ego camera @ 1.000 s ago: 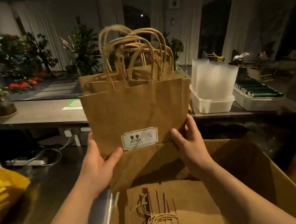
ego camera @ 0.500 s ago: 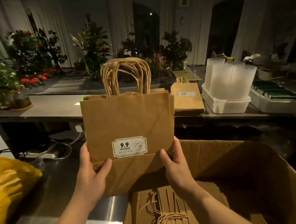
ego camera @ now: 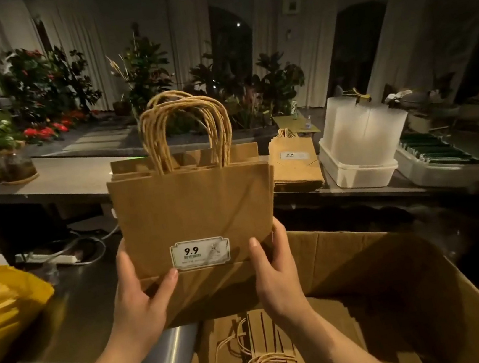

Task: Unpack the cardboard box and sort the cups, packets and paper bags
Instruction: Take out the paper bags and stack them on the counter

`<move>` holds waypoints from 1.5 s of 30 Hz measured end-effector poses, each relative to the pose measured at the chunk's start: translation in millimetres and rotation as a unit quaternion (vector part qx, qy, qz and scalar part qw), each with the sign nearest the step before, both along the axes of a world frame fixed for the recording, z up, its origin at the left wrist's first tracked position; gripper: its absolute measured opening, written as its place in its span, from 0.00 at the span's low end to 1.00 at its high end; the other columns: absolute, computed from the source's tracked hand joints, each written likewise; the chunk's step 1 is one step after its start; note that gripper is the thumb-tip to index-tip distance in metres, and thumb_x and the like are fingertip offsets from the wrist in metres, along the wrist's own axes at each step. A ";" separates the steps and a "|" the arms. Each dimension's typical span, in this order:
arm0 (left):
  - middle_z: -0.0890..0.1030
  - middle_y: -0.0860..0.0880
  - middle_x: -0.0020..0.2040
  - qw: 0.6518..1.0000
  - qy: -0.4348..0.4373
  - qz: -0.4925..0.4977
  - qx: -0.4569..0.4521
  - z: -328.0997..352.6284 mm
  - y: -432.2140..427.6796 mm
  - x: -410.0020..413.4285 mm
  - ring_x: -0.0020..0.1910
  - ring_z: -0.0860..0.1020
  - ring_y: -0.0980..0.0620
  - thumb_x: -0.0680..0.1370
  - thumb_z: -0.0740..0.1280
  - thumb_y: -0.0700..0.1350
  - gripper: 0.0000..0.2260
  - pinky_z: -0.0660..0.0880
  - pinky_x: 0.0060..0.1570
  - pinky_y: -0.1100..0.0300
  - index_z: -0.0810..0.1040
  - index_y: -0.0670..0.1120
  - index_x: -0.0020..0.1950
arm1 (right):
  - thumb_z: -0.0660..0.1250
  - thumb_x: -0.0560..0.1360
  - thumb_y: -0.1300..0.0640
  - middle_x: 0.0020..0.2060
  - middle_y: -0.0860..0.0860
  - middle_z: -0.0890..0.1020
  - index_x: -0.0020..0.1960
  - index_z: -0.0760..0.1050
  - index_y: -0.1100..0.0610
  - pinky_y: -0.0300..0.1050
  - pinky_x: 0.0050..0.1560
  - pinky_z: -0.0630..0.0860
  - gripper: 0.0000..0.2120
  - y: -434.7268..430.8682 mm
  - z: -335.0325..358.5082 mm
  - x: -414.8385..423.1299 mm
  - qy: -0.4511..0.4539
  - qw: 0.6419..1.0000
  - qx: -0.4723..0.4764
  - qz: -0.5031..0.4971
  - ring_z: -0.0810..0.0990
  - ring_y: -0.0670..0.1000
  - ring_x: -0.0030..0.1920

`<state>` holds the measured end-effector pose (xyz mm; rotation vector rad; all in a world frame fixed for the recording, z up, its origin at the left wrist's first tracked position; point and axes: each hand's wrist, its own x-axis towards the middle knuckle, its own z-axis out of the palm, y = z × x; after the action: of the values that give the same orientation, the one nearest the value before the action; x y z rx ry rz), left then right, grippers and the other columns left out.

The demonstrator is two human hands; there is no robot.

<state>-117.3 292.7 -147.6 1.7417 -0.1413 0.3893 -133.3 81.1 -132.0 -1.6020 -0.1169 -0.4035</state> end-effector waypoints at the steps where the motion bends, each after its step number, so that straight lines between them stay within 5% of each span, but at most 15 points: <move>1: 0.75 0.61 0.62 1.000 0.005 0.006 -0.002 -2.5 -0.4 -1.0 0.56 0.78 0.67 0.77 0.70 0.46 0.32 0.75 0.52 0.64 0.57 0.58 0.76 | 0.63 0.80 0.39 0.66 0.40 0.76 0.73 0.63 0.34 0.56 0.67 0.77 0.22 0.6 -2.5 -0.6 -0.002 1.000 -0.011 -0.012 0.77 0.48 0.67; 4: 0.76 0.60 0.58 0.999 0.010 0.034 0.000 -10.2 -3.8 -4.9 0.53 0.77 0.63 0.77 0.70 0.47 0.24 0.74 0.48 0.65 0.61 0.60 0.67 | 0.60 0.82 0.39 0.63 0.36 0.76 0.72 0.61 0.34 0.52 0.67 0.78 0.20 3.5 -7.6 -4.8 0.019 0.999 -0.036 -0.014 0.77 0.43 0.65; 7: 0.76 0.60 0.58 0.999 0.011 0.037 0.001 -10.6 -5.4 -5.3 0.52 0.78 0.62 0.79 0.69 0.43 0.22 0.74 0.46 0.67 0.61 0.55 0.68 | 0.59 0.83 0.41 0.66 0.35 0.74 0.76 0.58 0.36 0.48 0.69 0.74 0.24 3.1 -8.3 -6.0 0.024 0.999 -0.043 -0.011 0.75 0.42 0.68; 13: 0.75 0.61 0.55 0.998 0.007 0.057 -0.007 -10.6 -7.8 -6.1 0.47 0.77 0.75 0.80 0.68 0.38 0.21 0.76 0.39 0.74 0.62 0.51 0.66 | 0.60 0.83 0.46 0.59 0.45 0.82 0.67 0.71 0.42 0.54 0.65 0.79 0.13 -3.9 -12.2 -11.9 0.097 0.992 0.062 0.049 0.82 0.50 0.62; 17: 0.73 0.63 0.55 0.998 0.002 0.056 0.010 -8.3 -11.6 -8.3 0.48 0.75 0.75 0.80 0.68 0.40 0.21 0.73 0.38 0.74 0.61 0.52 0.67 | 0.64 0.81 0.42 0.70 0.39 0.74 0.76 0.54 0.29 0.56 0.71 0.74 0.29 -7.4 -16.1 -17.5 0.084 0.995 0.015 0.055 0.77 0.47 0.68; 21: 0.76 0.59 0.56 0.999 -0.002 0.045 0.030 -8.7 -11.1 -7.6 0.50 0.78 0.69 0.79 0.69 0.39 0.22 0.77 0.40 0.74 0.62 0.56 0.65 | 0.66 0.77 0.37 0.75 0.39 0.67 0.75 0.44 0.22 0.62 0.71 0.72 0.37 -11.8 8.5 -4.8 0.049 0.998 -0.022 0.025 0.72 0.51 0.73; 27: 0.77 0.60 0.59 0.998 0.003 0.046 0.030 -9.6 -13.4 -6.1 0.55 0.78 0.60 0.79 0.69 0.42 0.29 0.73 0.48 0.66 0.59 0.56 0.76 | 0.62 0.80 0.38 0.68 0.35 0.74 0.75 0.49 0.25 0.53 0.68 0.76 0.30 -5.3 17.1 -3.0 0.012 0.993 -0.107 -0.041 0.77 0.46 0.67; 31: 0.77 0.58 0.58 0.999 0.017 0.042 0.013 -11.4 -11.8 -8.2 0.52 0.79 0.63 0.80 0.68 0.42 0.21 0.75 0.45 0.67 0.62 0.64 0.62 | 0.62 0.82 0.42 0.63 0.38 0.78 0.72 0.64 0.35 0.55 0.66 0.78 0.19 -11.7 0.0 -4.0 0.049 0.999 -0.019 0.014 0.79 0.46 0.64; 35: 0.75 0.61 0.57 0.999 0.022 0.040 0.018 -10.3 -13.9 -10.3 0.49 0.77 0.73 0.80 0.67 0.40 0.22 0.74 0.42 0.72 0.60 0.55 0.67 | 0.65 0.83 0.49 0.63 0.43 0.79 0.69 0.67 0.37 0.46 0.62 0.79 0.17 -18.9 -19.7 -15.4 0.111 0.991 0.040 0.070 0.79 0.45 0.63; 40: 0.75 0.59 0.58 0.998 0.028 0.041 0.040 -6.5 -16.2 -10.8 0.51 0.76 0.61 0.80 0.67 0.43 0.22 0.72 0.44 0.67 0.60 0.54 0.67 | 0.63 0.83 0.50 0.61 0.32 0.77 0.70 0.62 0.33 0.29 0.52 0.76 0.20 -19.9 -34.7 -26.0 0.130 0.989 0.019 0.075 0.75 0.33 0.63; 45: 0.73 0.54 0.59 0.992 0.010 0.066 0.106 1.6 -17.2 -12.6 0.53 0.73 0.52 0.80 0.68 0.45 0.27 0.70 0.51 0.54 0.58 0.45 0.75 | 0.64 0.83 0.48 0.63 0.27 0.75 0.73 0.60 0.33 0.31 0.59 0.75 0.23 -17.1 -32.5 -23.6 0.108 0.991 -0.013 0.081 0.74 0.33 0.66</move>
<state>-129.9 275.6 -146.0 1.9710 -0.0545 0.4660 -156.9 63.9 -164.5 -1.6379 -0.0873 -0.1019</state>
